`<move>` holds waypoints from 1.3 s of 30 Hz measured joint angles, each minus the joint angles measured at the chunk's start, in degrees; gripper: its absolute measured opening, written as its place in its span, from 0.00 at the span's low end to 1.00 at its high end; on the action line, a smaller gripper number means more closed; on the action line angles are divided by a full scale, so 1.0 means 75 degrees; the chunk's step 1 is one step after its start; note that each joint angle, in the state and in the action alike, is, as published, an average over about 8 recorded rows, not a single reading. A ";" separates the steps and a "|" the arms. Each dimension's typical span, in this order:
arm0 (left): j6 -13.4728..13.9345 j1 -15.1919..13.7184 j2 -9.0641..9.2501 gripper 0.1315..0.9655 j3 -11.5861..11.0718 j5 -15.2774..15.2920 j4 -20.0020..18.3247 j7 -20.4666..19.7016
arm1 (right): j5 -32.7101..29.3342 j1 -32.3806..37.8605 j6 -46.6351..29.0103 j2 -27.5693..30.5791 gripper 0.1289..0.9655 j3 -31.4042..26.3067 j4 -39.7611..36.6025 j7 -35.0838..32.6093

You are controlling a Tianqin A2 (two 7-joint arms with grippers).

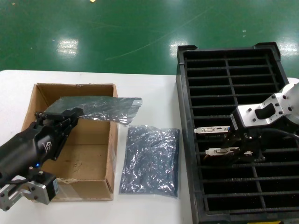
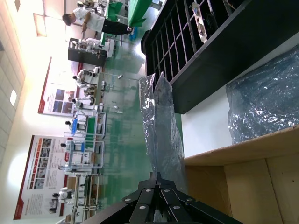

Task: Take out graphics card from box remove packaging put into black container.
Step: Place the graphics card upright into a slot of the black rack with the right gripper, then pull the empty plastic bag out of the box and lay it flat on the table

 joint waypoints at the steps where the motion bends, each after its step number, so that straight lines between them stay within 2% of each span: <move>1: 0.0000 0.0000 0.0000 0.01 0.0000 0.0000 0.0000 0.0000 | -0.0003 -0.0002 0.0022 -0.0016 0.08 -0.0001 -0.0030 -0.0012; 9: 0.0000 0.0000 0.0000 0.01 0.0000 0.0000 0.0000 0.0000 | -0.0023 -0.0016 0.0139 -0.0130 0.13 -0.0027 -0.0248 -0.0080; 18: 0.0000 0.0000 0.0000 0.01 0.0000 0.0000 0.0000 0.0000 | 0.0095 -0.0077 0.0033 0.0018 0.26 0.0048 -0.0011 -0.0024; 26: 0.0000 0.0000 0.0000 0.01 0.0000 0.0000 0.0000 0.0000 | 0.0334 -0.0134 -0.0071 0.0359 0.48 0.0316 0.0499 0.0123; 27: 0.0000 0.0000 0.0000 0.01 0.0000 0.0000 0.0000 0.0000 | 0.0380 -0.0157 -0.0062 0.0413 0.48 0.0374 0.0573 0.0143; 31: 0.0000 0.0000 0.0000 0.01 0.0000 0.0000 0.0000 0.0000 | 0.0620 -0.0376 0.0195 0.0677 0.60 0.0737 0.0908 0.0221; 35: 0.0000 0.0000 0.0000 0.01 0.0000 0.0000 0.0000 0.0000 | 0.0953 -0.0893 0.0887 0.1010 0.72 0.1361 0.1292 0.0292; 39: 0.0000 0.0000 0.0000 0.01 0.0000 0.0000 0.0000 0.0000 | 0.1349 -0.1719 0.1923 0.1298 0.72 0.2151 0.1612 0.0260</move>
